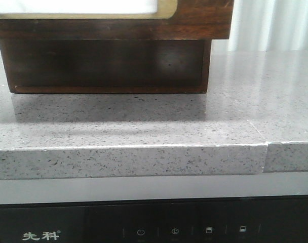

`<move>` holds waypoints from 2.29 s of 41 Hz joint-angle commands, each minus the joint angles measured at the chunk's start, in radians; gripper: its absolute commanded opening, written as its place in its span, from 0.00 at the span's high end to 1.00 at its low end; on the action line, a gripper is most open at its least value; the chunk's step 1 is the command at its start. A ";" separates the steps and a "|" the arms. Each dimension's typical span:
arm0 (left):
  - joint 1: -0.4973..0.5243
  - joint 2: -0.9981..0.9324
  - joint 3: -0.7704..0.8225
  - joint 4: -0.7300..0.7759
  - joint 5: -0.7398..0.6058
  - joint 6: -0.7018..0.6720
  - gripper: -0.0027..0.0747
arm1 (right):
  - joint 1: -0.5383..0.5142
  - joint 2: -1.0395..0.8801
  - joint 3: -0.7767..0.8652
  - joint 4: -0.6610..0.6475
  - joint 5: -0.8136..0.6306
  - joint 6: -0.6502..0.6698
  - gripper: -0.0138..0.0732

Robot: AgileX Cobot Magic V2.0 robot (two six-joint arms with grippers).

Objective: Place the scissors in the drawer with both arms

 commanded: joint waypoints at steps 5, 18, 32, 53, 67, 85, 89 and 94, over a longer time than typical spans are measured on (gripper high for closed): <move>-0.028 -0.021 0.025 -0.013 -0.108 -0.009 0.99 | -0.003 0.009 -0.022 -0.006 -0.071 0.002 0.92; -0.024 -0.019 0.025 -0.013 -0.108 -0.009 0.99 | -0.003 0.009 -0.022 -0.006 -0.071 0.002 0.92; -0.024 -0.019 0.025 -0.013 -0.108 -0.009 0.99 | -0.003 0.009 -0.022 -0.006 -0.071 0.002 0.92; -0.024 -0.019 0.025 -0.013 -0.108 -0.009 0.99 | -0.070 -0.032 0.043 -0.029 -0.121 0.001 0.92; -0.024 -0.019 0.025 -0.013 -0.108 -0.009 0.99 | -0.463 -0.290 0.490 -0.096 -0.642 0.001 0.92; -0.024 -0.019 0.025 -0.013 -0.108 -0.009 0.99 | -0.578 -0.468 0.962 -0.078 -1.107 0.002 0.92; -0.024 -0.019 0.025 -0.013 -0.108 -0.009 0.99 | -0.578 -0.468 0.960 -0.076 -1.070 0.002 0.92; -0.024 -0.019 0.025 -0.013 -0.108 -0.009 0.99 | -0.578 -0.468 0.960 -0.072 -1.066 0.002 0.92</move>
